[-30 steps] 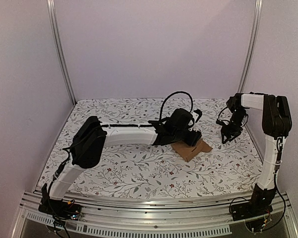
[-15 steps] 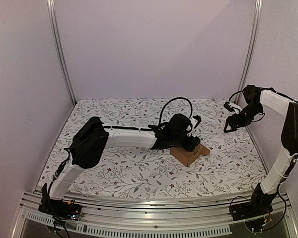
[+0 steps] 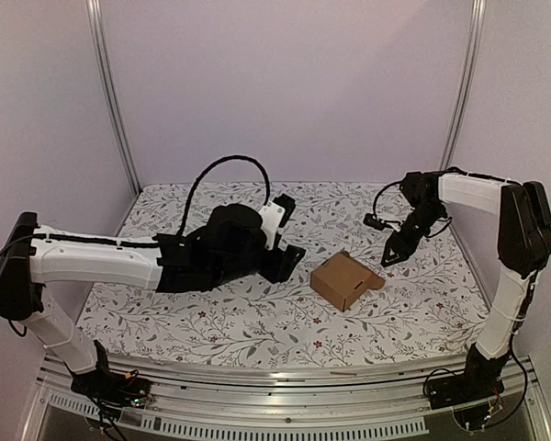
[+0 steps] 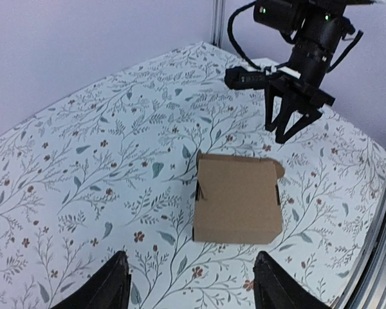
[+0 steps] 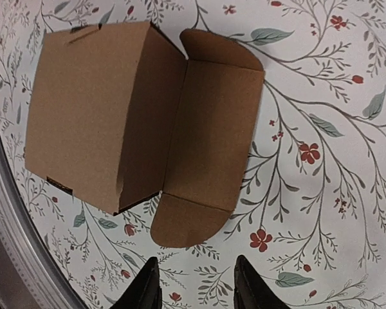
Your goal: Fold the paper box
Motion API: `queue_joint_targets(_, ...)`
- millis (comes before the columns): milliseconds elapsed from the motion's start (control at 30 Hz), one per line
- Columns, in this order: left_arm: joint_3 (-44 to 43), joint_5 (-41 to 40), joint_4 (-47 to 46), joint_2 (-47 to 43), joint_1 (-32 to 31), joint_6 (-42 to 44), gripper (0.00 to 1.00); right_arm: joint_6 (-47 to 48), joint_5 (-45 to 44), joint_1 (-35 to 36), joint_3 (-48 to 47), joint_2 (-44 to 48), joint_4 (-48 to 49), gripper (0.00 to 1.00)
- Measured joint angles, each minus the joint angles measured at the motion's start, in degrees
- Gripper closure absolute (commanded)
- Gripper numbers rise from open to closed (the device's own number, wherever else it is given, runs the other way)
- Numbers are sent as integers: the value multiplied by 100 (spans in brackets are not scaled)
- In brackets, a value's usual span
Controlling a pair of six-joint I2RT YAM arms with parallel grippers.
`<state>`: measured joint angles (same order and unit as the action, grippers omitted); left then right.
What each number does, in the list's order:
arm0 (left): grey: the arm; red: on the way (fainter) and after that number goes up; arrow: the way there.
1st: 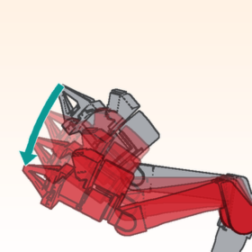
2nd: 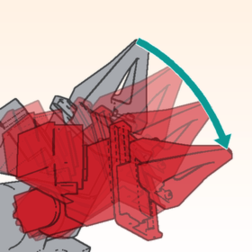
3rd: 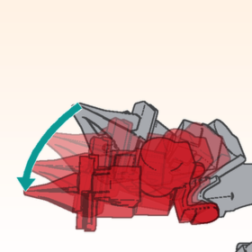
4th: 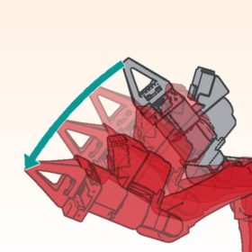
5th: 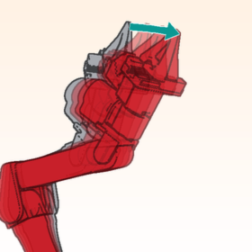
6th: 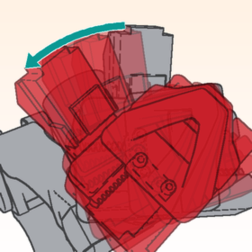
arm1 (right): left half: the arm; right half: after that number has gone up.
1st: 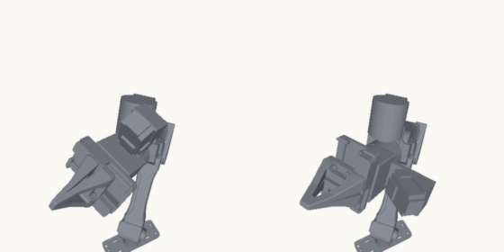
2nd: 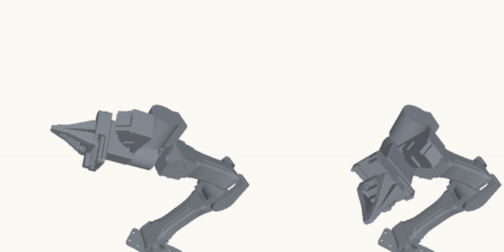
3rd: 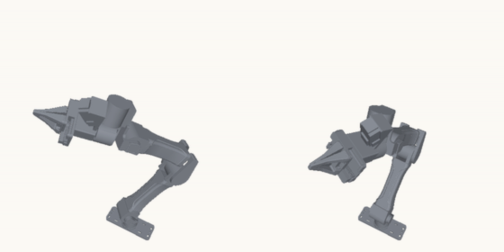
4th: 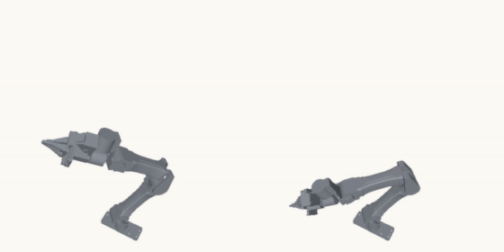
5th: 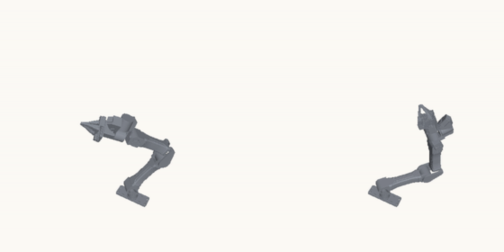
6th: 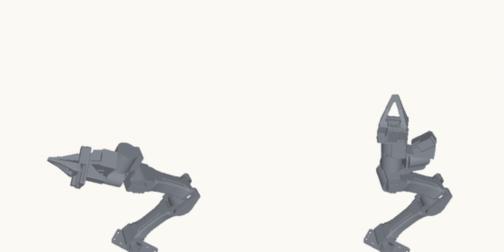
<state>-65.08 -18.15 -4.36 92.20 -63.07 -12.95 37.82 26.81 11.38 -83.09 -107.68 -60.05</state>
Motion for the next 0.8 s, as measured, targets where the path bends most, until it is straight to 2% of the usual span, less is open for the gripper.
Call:
queue_joint_targets(133, 1193, -413, 498, -402, -350, -439, 37, 105, -1069, 697, 439, -2, 365, 68)
queue_joint_targets(300, 2074, -758, 988, -737, -684, -1078, 37, 131, -1934, 1314, 645, -17, 820, 68)
queue_joint_targets(433, 2507, -1130, 1172, -1182, -723, -1637, 37, 160, -2334, 2448, 1213, -7, 1054, 66)
queue_joint_targets(600, 3121, -1443, 1331, -1773, -730, -2319, 37, 225, -2079, 4194, 1150, 13, 957, 62)
queue_joint_targets(700, 3318, -1537, 1486, -1934, -739, -2597, 36, 175, -1528, 4778, 442, 4, 662, 58)
queue_joint_targets(800, 3388, -1600, 1609, -2013, -745, -2769, 35, 35, -1049, 4848, -273, 50, 629, 53)
